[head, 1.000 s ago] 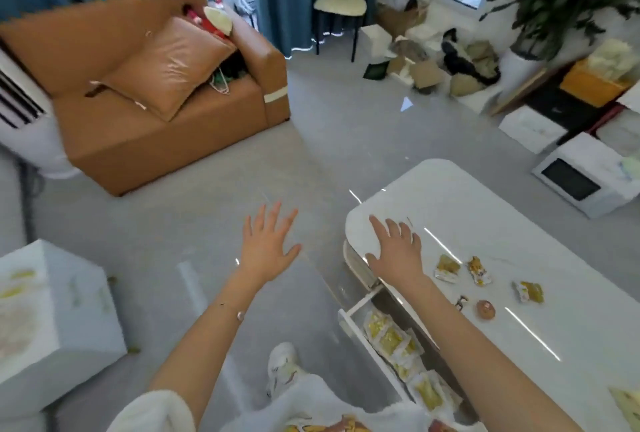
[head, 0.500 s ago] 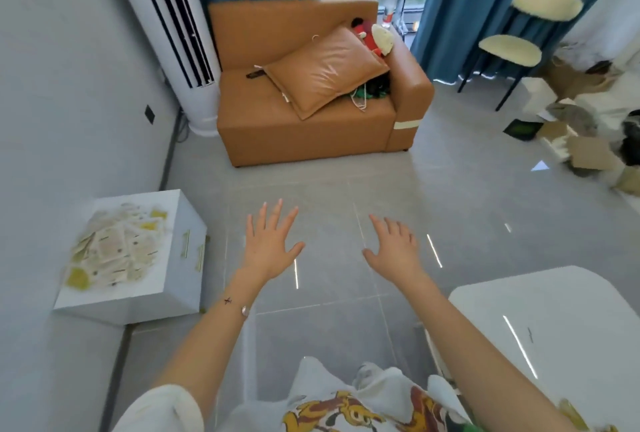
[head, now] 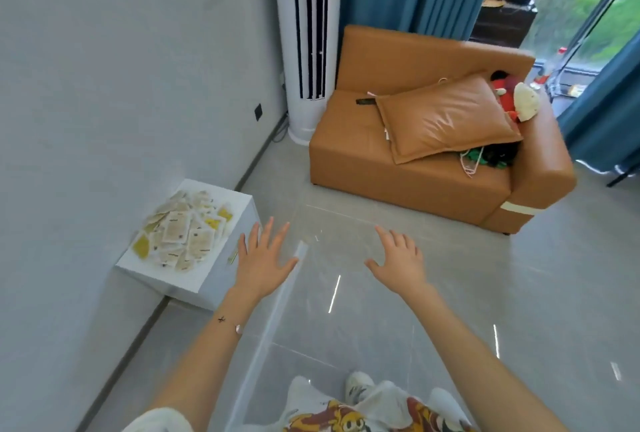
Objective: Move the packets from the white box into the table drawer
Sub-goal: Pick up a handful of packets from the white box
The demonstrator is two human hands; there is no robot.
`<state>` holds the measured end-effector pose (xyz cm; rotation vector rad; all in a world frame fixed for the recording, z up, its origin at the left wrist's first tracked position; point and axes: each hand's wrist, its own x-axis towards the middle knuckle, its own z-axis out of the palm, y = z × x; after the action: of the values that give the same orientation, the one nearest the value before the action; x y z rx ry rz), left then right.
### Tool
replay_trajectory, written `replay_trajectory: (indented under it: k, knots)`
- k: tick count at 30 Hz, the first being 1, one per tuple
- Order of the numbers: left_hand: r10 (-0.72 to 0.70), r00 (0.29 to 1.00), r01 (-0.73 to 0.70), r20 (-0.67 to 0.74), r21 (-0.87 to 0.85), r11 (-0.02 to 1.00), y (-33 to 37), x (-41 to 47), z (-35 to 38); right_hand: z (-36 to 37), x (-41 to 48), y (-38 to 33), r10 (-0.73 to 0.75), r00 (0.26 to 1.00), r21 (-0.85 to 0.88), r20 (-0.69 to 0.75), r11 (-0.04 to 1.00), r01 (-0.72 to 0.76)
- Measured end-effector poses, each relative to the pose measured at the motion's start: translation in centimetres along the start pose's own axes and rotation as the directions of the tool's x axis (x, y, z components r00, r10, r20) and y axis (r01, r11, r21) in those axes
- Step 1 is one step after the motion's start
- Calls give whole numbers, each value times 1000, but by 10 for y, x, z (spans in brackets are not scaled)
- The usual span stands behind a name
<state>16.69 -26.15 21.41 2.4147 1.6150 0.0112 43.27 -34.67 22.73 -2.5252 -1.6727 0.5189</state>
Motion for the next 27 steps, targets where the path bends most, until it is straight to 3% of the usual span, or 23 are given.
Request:
replay_trajectory:
  k: [9, 19, 27]
  knots:
    - [-419, 908, 416, 19, -166, 894, -30, 27, 9, -23, 127, -49, -332, 941, -90, 74, 937, 337]
    - [-609, 793, 589, -10, -244, 771, -101, 67, 2, -14, 216, -170, -578, 790, -97, 204, 791, 604]
    - [-711, 691, 710, 135, -312, 631, -209, 133, 12, 11, 297, -297, -629, 725, -137, 279, 721, 679]
